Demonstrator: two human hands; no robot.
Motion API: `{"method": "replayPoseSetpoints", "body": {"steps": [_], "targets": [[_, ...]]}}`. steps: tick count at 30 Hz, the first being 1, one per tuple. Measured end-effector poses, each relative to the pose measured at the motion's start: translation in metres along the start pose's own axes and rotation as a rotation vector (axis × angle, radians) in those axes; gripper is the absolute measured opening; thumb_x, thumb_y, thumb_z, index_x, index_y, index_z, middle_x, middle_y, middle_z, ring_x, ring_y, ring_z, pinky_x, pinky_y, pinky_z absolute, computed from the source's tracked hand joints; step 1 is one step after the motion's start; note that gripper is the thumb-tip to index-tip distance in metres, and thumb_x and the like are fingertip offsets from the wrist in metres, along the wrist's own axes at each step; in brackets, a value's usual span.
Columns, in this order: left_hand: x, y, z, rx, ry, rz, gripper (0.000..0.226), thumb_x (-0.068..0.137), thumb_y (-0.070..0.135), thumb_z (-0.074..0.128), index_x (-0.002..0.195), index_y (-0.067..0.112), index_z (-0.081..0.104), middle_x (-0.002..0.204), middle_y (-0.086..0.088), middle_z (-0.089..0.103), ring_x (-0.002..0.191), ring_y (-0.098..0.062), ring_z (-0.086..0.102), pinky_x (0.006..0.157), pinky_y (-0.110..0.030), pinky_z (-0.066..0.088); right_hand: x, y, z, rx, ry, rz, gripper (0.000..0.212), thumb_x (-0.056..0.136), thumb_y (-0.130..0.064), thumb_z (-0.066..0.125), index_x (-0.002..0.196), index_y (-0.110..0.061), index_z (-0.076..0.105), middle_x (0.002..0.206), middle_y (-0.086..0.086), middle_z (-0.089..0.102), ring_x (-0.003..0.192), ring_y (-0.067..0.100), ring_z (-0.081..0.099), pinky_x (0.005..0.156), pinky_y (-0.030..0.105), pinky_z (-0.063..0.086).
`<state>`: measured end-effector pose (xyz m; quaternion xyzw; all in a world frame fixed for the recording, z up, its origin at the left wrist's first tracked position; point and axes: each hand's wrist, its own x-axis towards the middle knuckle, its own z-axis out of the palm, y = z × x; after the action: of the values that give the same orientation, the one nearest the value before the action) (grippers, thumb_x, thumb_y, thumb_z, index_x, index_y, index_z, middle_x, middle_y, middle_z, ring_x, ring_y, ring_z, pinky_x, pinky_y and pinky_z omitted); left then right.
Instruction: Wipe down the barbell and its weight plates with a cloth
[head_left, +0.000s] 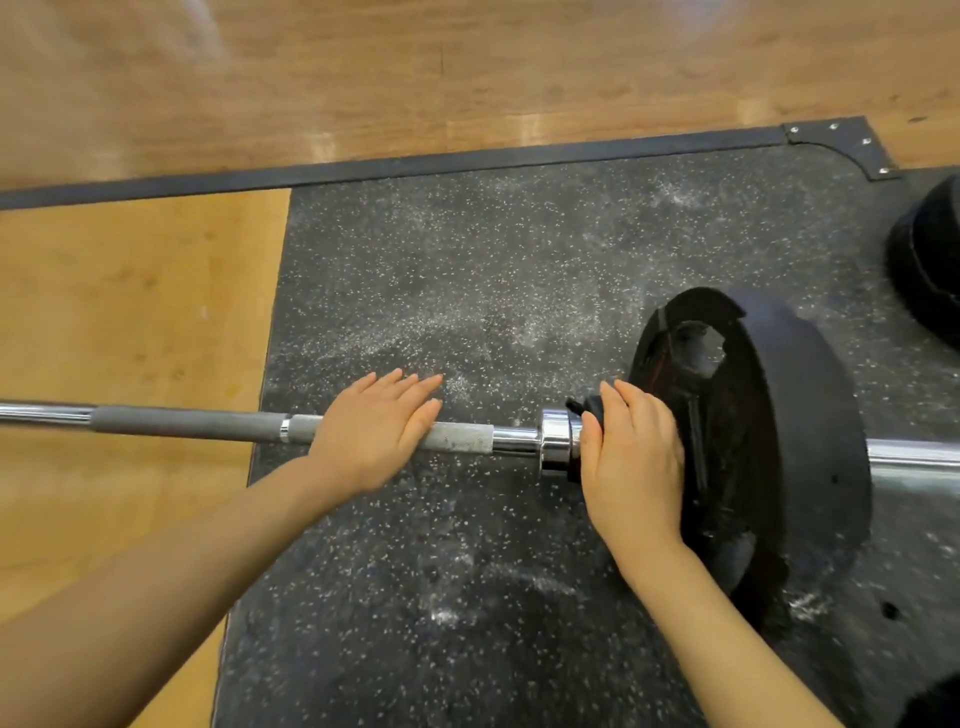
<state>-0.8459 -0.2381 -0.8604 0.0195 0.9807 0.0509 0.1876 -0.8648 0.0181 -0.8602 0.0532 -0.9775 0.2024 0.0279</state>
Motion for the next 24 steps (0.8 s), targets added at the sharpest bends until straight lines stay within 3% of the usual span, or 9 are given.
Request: {"method": "replayPoseSetpoints", "body": {"steps": [5, 11, 18, 20, 22, 24], "targets": [[-0.012, 0.001, 0.003, -0.003, -0.06, 0.014, 0.065, 0.096, 0.052, 0.001, 0.151, 0.03, 0.029, 0.155, 0.005, 0.034, 0.146, -0.013, 0.021, 0.12, -0.036, 0.012, -0.019, -0.001, -0.003, -0.026, -0.014, 0.014, 0.042, 0.095, -0.014, 0.057, 0.134, 0.001, 0.053, 0.133, 0.015, 0.056, 0.126, 0.031, 0.047, 0.106, 0.042, 0.039], [-0.024, -0.002, -0.002, 0.034, -0.197, 0.198, 0.086, 0.083, 0.062, -0.012, 0.155, 0.024, 0.015, 0.159, 0.007, 0.023, 0.148, -0.01, 0.011, 0.12, -0.033, 0.001, -0.051, -0.001, 0.0, 0.016, 0.042, 0.087, 0.045, 0.094, -0.01, 0.059, 0.138, 0.0, 0.05, 0.138, 0.012, 0.052, 0.132, 0.027, 0.04, 0.112, 0.035, 0.027], [-0.058, 0.0, 0.018, 0.053, -0.059, 0.268, 0.085, 0.083, 0.065, -0.017, 0.155, 0.025, 0.001, 0.161, 0.007, 0.011, 0.149, -0.009, 0.002, 0.121, -0.033, -0.001, -0.093, -0.003, 0.009, 0.162, 0.258, 0.128, 0.042, 0.096, -0.015, 0.043, 0.133, 0.003, 0.053, 0.133, 0.015, 0.055, 0.128, 0.026, 0.04, 0.109, 0.049, 0.038], [-0.066, 0.001, 0.025, 0.063, -0.021, 0.265, 0.081, 0.085, 0.064, -0.015, 0.155, 0.025, -0.002, 0.161, 0.006, 0.008, 0.149, -0.01, -0.001, 0.121, -0.033, -0.004, -0.105, -0.005, 0.009, 0.215, 0.296, 0.154, 0.04, 0.103, -0.019, 0.04, 0.133, 0.003, 0.053, 0.132, 0.015, 0.055, 0.127, 0.024, 0.04, 0.111, 0.044, 0.036], [-0.074, 0.002, 0.03, 0.09, -0.004, 0.272, 0.076, 0.084, 0.065, -0.017, 0.151, 0.029, -0.01, 0.161, 0.006, -0.002, 0.148, -0.012, -0.009, 0.119, -0.034, -0.01, -0.117, -0.008, 0.004, 0.271, 0.328, 0.193, 0.041, 0.103, -0.021, 0.039, 0.134, 0.003, 0.052, 0.132, 0.013, 0.054, 0.127, 0.019, 0.039, 0.114, 0.026, 0.029], [-0.078, 0.002, 0.03, 0.085, 0.035, 0.285, 0.072, 0.088, 0.065, -0.014, 0.151, 0.031, -0.008, 0.161, 0.003, -0.002, 0.148, -0.016, -0.009, 0.119, -0.038, -0.009, -0.124, -0.011, -0.004, 0.311, 0.356, 0.202, 0.043, 0.1, -0.02, 0.037, 0.134, 0.002, 0.052, 0.132, 0.011, 0.054, 0.126, 0.015, 0.039, 0.112, 0.012, 0.022]]}}
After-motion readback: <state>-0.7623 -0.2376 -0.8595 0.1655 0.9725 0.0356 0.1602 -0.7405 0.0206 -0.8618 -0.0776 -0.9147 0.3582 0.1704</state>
